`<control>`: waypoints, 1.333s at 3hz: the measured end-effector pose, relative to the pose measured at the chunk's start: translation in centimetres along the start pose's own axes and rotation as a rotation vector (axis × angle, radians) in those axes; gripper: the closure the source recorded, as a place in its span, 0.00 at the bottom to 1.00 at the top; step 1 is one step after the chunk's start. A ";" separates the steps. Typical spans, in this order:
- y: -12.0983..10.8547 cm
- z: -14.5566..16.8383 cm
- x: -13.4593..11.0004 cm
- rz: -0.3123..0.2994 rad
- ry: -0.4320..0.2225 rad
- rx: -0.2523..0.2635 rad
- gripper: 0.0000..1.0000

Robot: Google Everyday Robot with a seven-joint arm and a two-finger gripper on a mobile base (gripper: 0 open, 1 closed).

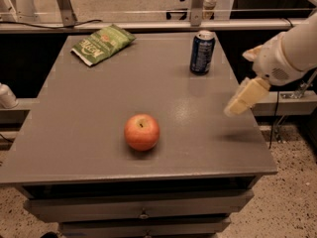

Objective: Knock pepsi can over

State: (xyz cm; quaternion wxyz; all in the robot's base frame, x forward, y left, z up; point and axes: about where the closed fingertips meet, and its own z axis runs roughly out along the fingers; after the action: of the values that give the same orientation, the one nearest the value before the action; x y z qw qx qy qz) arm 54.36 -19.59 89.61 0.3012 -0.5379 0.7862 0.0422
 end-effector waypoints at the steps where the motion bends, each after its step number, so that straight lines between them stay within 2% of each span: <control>1: -3.6 4.0 -1.2 0.063 -0.122 0.042 0.00; 2: -6.7 6.9 -2.6 0.150 -0.251 0.061 0.00; 3: -8.1 9.0 -5.2 0.234 -0.384 0.046 0.00; 4: -8.2 10.0 -9.0 0.266 -0.500 0.011 0.00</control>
Offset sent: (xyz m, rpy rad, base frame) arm 0.1471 0.0272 -0.0301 0.4648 -0.1430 -0.1571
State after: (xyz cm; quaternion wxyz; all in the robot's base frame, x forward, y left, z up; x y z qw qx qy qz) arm 67.99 -11.72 88.28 0.4806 -0.4012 0.7514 0.2085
